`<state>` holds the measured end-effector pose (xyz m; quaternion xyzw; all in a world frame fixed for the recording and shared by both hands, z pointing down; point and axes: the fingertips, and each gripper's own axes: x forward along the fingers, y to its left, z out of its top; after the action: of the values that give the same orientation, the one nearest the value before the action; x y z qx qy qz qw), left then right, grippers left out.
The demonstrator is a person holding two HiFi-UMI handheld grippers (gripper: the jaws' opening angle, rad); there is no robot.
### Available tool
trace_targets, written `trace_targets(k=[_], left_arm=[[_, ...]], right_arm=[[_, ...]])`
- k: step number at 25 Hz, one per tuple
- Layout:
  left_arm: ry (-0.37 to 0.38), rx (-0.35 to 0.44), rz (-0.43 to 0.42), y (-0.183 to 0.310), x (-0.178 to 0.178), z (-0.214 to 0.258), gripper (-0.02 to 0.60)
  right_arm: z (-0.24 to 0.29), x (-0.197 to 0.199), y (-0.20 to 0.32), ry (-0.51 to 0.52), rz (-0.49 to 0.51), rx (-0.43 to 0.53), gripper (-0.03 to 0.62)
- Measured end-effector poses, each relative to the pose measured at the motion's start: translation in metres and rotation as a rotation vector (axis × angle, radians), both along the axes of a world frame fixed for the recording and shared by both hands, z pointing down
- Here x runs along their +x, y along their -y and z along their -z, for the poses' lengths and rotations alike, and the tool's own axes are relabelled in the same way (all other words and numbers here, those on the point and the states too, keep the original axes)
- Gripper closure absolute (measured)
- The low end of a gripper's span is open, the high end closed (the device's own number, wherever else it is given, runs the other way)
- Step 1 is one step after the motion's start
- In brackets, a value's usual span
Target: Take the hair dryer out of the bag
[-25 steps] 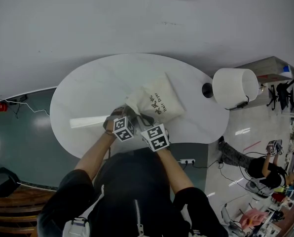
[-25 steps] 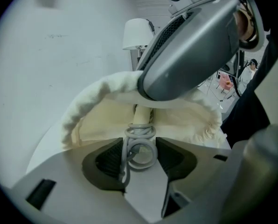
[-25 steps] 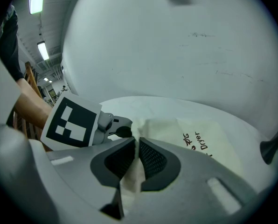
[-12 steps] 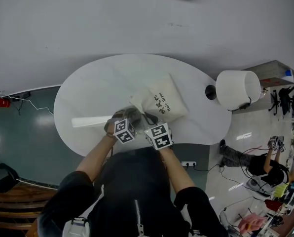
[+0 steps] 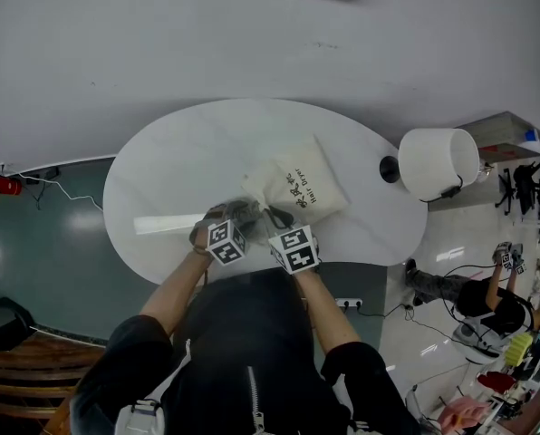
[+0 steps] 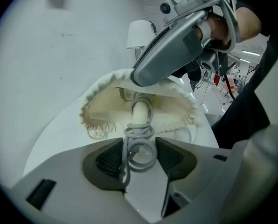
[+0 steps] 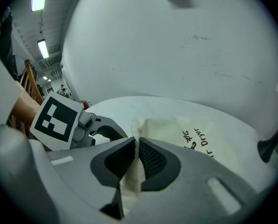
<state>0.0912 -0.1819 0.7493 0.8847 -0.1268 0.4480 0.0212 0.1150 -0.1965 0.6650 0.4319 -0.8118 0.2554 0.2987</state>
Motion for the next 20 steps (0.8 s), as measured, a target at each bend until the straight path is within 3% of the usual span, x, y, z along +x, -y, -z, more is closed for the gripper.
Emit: trace_targets(k=[20], left_arm=[[0.047, -0.008, 0.051, -0.016, -0.048, 0.0, 0.36]], right_arm=[[0.001, 0.003, -0.002, -0.01, -0.024, 0.013, 0.565]])
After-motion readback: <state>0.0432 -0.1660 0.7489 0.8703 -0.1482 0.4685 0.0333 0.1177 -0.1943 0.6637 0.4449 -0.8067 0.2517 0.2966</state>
